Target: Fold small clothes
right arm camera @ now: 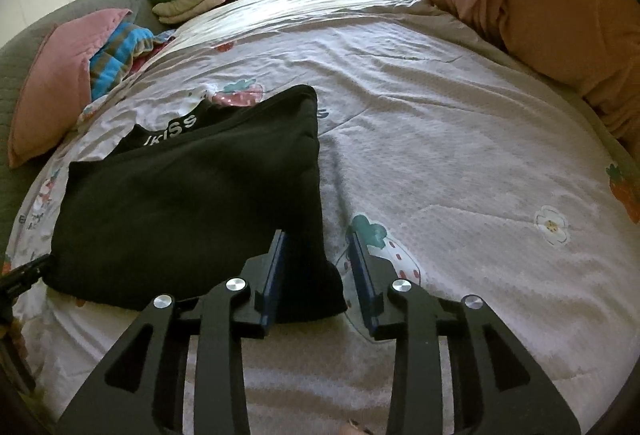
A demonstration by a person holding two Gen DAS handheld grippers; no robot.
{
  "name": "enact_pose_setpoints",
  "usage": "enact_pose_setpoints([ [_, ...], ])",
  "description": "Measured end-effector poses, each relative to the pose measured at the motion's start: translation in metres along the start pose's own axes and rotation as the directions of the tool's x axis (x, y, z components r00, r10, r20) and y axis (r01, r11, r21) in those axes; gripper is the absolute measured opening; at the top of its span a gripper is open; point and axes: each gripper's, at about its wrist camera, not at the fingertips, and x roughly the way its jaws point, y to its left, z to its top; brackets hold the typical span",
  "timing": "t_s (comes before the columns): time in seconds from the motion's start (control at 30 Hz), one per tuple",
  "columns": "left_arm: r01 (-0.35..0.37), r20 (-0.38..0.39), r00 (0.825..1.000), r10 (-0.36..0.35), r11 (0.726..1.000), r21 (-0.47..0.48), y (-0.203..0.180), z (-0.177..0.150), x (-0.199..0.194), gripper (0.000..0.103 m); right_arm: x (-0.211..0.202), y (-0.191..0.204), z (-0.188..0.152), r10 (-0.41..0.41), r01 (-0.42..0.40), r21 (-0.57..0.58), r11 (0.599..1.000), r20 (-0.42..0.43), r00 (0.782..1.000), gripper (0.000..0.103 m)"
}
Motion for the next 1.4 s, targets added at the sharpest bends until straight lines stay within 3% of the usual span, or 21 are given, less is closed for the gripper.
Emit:
enact_pose_setpoints([
  [0.37, 0.014, 0.011, 1.0, -0.014, 1.0, -0.006, -0.002, -0.005, -0.008, 0.038, -0.011, 0.007, -0.005, -0.008, 0.008, -0.019, 1.0, 0.009, 1.0, 0.053],
  [0.57, 0.019, 0.019, 1.0, -0.018, 1.0, -0.012, -0.003, -0.008, -0.014, 0.043, -0.02, 0.011, -0.007, -0.011, 0.011, -0.017, 1.0, 0.028, 1.0, 0.06],
  [0.8, 0.017, 0.058, 0.998, -0.015, 0.999, -0.036, 0.005, -0.008, -0.03, 0.066, -0.035, 0.027, -0.006, 0.0, 0.003, -0.038, 0.999, 0.07, 0.998, 0.078],
  [0.87, 0.019, 0.071, 0.997, -0.015, 0.998, -0.056, 0.01, -0.007, -0.036, 0.072, -0.039, 0.033, -0.006, 0.009, -0.005, -0.055, 0.998, 0.079, 0.997, 0.079],
  [0.97, 0.026, 0.083, 0.996, -0.02, 0.997, -0.07, 0.015, -0.006, -0.042, 0.074, -0.045, 0.046, -0.007, 0.014, -0.006, -0.089, 0.996, 0.091, 0.996, 0.085],
  [1.03, 0.022, 0.09, 0.996, -0.015, 0.997, -0.078, 0.018, -0.007, -0.046, 0.093, -0.049, 0.053, -0.007, 0.017, -0.006, -0.104, 0.995, 0.102, 0.995, 0.086],
  [1.17, 0.037, 0.108, 0.994, -0.028, 0.995, -0.091, 0.023, -0.008, -0.056, 0.094, -0.054, 0.067, -0.007, 0.03, -0.015, -0.129, 0.991, 0.116, 0.993, 0.09],
  [1.4, -0.009, 0.13, 0.991, 0.02, 0.996, -0.085, 0.028, -0.007, -0.063, 0.094, -0.057, 0.091, -0.006, 0.062, -0.042, -0.173, 0.984, 0.115, 0.991, 0.092],
])
